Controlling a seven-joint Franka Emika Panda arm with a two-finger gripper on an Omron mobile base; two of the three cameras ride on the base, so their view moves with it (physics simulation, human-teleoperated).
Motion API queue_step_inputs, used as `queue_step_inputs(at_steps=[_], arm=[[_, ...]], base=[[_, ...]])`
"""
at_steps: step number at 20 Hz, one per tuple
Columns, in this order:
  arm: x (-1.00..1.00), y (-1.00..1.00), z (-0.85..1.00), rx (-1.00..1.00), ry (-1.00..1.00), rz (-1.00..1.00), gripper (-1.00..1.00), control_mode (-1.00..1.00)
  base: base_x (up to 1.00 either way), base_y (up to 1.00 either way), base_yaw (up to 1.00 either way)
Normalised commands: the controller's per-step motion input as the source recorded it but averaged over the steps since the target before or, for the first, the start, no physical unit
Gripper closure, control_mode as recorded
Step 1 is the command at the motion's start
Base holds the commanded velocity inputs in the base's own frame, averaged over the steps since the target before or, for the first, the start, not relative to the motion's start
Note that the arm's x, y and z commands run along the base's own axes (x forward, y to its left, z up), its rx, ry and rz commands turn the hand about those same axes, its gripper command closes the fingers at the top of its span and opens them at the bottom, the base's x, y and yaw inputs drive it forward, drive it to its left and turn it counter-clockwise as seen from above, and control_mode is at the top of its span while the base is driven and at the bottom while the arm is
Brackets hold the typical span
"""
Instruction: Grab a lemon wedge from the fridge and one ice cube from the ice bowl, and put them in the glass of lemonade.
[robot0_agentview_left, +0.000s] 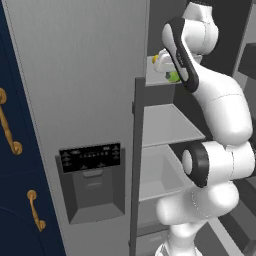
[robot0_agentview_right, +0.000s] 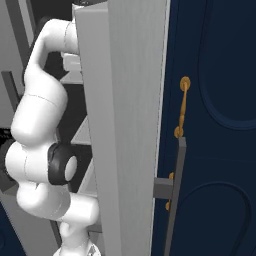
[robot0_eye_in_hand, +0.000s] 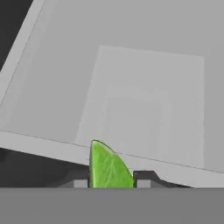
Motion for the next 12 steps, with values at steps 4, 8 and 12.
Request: queue_step_inputs(at_steps=[4, 8, 12], arm=[[-0.96, -0.02, -0.19, 0.01, 0.0, -0.16, 1.0, -1.0], [-1.0, -0.04, -0.08, 0.03, 0.0, -0.12, 1.0, -1.0], [-1.0, 0.0, -0.38, 0.01, 0.0, -0.05, 1.0, -1.0]], base=[[0.0, 0.0, 0.0], [0.0, 0.0, 0.0], [0.0, 0.0, 0.0]])
